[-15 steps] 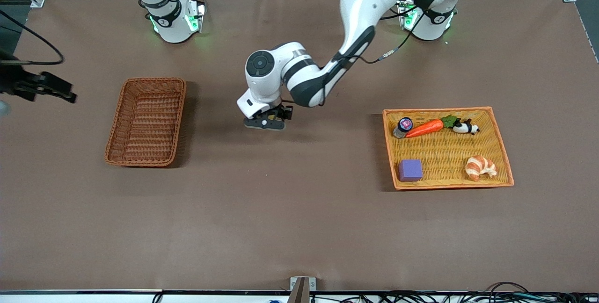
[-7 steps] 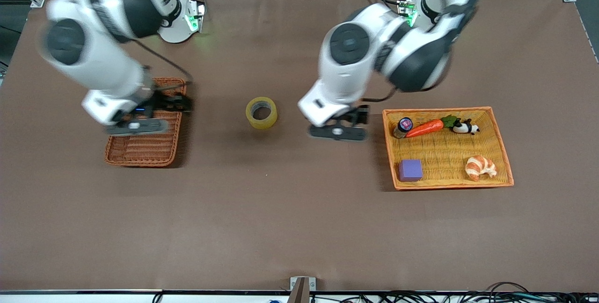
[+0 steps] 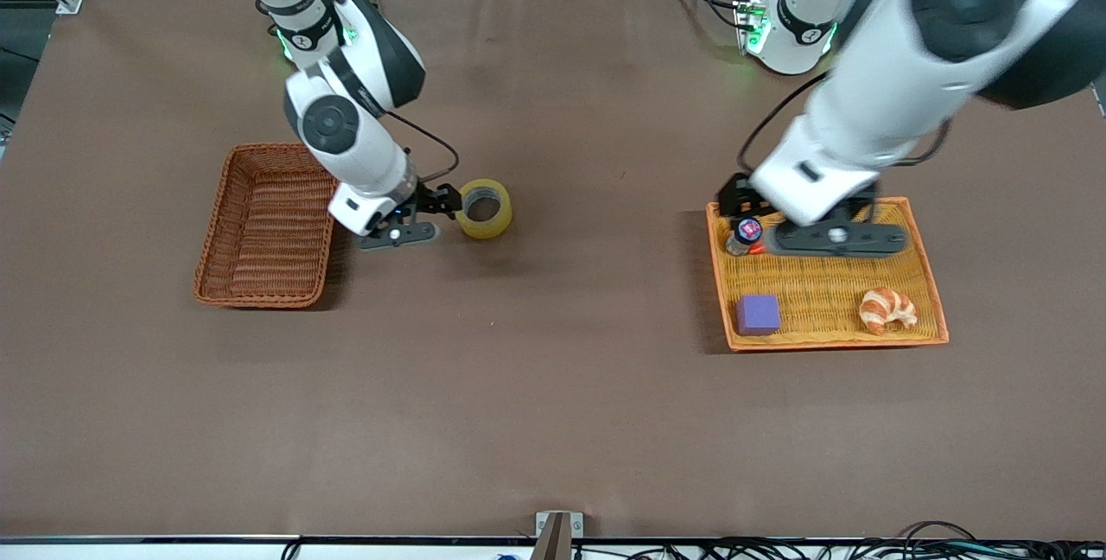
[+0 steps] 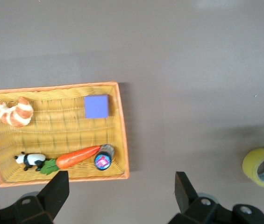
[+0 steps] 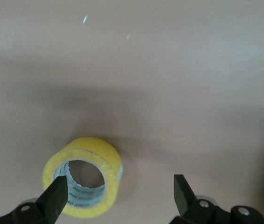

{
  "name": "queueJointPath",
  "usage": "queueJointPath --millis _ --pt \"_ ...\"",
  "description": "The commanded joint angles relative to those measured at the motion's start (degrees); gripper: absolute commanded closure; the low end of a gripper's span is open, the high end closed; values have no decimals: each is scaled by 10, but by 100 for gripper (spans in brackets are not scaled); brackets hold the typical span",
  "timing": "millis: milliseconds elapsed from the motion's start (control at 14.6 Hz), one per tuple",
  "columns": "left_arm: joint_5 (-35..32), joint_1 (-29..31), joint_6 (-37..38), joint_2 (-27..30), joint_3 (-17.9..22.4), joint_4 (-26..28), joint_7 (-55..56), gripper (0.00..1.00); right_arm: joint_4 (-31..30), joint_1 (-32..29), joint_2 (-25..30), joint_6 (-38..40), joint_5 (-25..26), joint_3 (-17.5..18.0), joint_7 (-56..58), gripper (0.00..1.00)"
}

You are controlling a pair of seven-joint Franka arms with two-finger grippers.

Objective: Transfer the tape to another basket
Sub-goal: 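Grasp the tape with the right gripper while the left gripper withdraws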

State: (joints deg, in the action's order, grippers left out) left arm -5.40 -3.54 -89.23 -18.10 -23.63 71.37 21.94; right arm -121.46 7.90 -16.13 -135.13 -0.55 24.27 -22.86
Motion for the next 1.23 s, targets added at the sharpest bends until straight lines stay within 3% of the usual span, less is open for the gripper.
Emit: queueJointPath --millis 0,137,411,617,686,891,1029,1166 --pt "20 22 0 72 12 74 -40 0 -40 35 -12 -66 6 1 -22 0" --pt "20 4 -4 99 57 98 -53 0 -49 44 -35 -88 25 1 -25 0" --pt "28 -2 -4 109 89 104 -71 0 -49 48 -71 -92 106 1 -72 0" --pt "96 -14 -4 116 172 118 -73 4 -48 48 -92 -118 115 -2 -76 0" --pt "98 -23 -4 118 189 120 -95 4 -49 48 -95 -120 119 -2 -76 6" --pt "97 -28 -15 161 217 180 -192 3 -48 48 -104 -119 136 -3 -79 46" --pt "95 -28 -44 194 218 229 -198 0 -48 49 -105 -119 138 -4 -80 69" --pt "65 -28 -49 213 208 251 -198 0 -48 50 -105 -115 139 -4 -123 99"
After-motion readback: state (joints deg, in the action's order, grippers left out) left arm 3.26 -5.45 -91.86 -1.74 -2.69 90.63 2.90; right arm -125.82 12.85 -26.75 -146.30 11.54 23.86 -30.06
